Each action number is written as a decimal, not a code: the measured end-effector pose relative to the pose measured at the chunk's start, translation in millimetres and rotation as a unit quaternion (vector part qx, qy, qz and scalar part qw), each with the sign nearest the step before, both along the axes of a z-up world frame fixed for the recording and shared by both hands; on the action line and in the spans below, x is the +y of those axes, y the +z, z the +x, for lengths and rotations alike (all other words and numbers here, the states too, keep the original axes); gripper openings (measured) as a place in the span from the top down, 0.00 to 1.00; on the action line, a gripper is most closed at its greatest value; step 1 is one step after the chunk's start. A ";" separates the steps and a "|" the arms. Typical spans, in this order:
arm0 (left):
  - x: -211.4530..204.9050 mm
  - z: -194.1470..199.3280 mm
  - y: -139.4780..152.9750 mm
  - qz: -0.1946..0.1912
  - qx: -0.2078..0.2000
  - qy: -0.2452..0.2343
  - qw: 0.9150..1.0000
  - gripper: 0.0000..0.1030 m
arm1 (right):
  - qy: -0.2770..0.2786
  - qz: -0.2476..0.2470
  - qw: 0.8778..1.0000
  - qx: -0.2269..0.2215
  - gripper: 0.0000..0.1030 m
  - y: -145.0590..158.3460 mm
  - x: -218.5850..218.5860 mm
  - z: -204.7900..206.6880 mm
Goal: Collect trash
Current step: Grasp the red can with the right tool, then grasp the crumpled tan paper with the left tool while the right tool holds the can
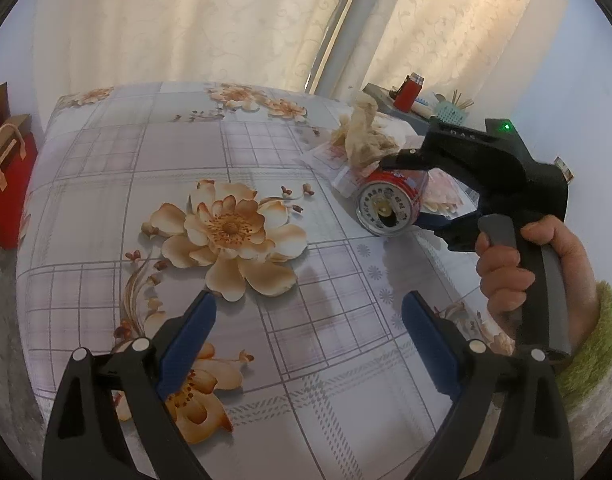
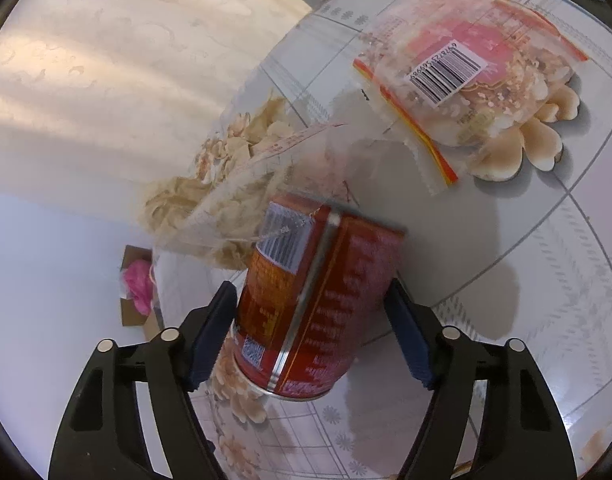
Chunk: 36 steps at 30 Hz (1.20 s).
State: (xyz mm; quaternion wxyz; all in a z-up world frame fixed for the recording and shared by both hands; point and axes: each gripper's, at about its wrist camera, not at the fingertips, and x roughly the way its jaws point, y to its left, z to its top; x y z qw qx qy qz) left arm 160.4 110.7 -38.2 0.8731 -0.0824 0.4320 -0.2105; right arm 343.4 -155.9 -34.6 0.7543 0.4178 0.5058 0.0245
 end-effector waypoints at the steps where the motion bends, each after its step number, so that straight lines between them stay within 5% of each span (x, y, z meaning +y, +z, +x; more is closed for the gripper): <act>1: 0.4 -0.3 -0.1 0.000 -0.001 0.001 1.000 0.11 | 0.000 0.005 1.000 -0.001 0.34 -0.5 -0.7 -2.7; 11: -2.9 -2.6 2.3 0.000 0.000 -0.003 1.000 0.11 | 0.004 0.023 1.000 -0.002 0.38 1.0 -25.9 -38.6; 21: -21.8 -4.4 3.8 0.008 -0.001 -0.022 1.000 0.11 | 0.087 -0.061 0.994 0.024 0.37 22.4 -46.4 -75.6; 36: -37.9 -1.9 14.1 0.027 -0.018 -0.040 0.999 0.11 | 0.102 -0.075 0.992 -0.014 0.38 17.5 -46.0 -86.5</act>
